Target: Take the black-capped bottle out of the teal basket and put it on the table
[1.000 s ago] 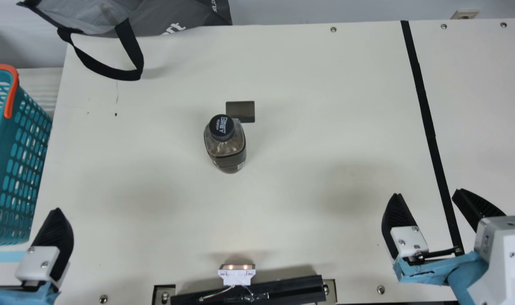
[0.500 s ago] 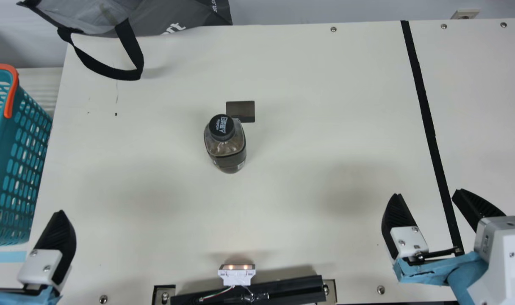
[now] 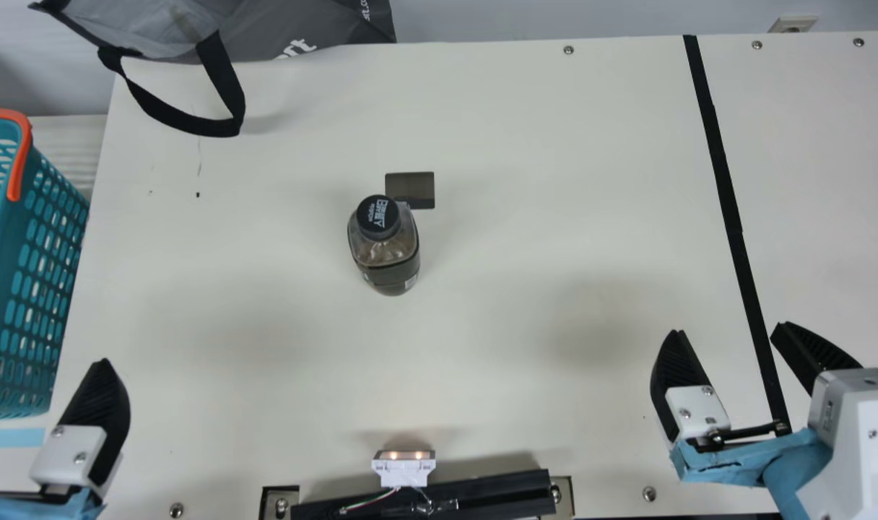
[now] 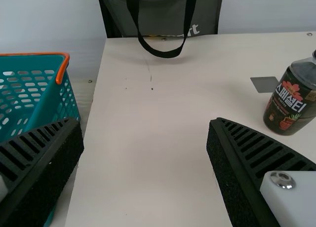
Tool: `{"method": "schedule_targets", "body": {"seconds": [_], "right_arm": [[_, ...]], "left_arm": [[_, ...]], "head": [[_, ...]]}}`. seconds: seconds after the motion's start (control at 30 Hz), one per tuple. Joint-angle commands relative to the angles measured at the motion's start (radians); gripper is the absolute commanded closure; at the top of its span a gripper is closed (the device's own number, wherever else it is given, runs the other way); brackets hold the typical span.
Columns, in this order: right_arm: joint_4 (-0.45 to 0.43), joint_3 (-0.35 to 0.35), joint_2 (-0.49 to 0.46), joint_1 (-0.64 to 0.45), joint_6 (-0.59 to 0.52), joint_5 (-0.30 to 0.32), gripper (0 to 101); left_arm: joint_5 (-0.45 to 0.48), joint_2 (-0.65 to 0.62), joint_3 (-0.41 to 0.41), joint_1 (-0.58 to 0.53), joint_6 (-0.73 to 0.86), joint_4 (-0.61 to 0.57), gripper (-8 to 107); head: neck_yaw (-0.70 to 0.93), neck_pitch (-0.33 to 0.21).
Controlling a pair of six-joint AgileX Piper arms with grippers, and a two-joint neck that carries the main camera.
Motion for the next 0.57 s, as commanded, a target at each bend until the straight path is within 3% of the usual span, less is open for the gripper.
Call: {"method": "schedule_targets", "body": {"seconds": [0.0, 0.53], "right_arm": [[0.000, 0.000, 0.000, 0.000, 0.000, 0.000, 11], [0.000, 0.000, 0.000, 0.000, 0.000, 0.000, 11]], "left_arm": [[0.000, 0.000, 0.000, 0.000, 0.000, 0.000, -8], [0.000, 0.000, 0.000, 0.000, 0.000, 0.000, -8]], "head": [[0.008, -0.004], [0.008, -0.004]]}}
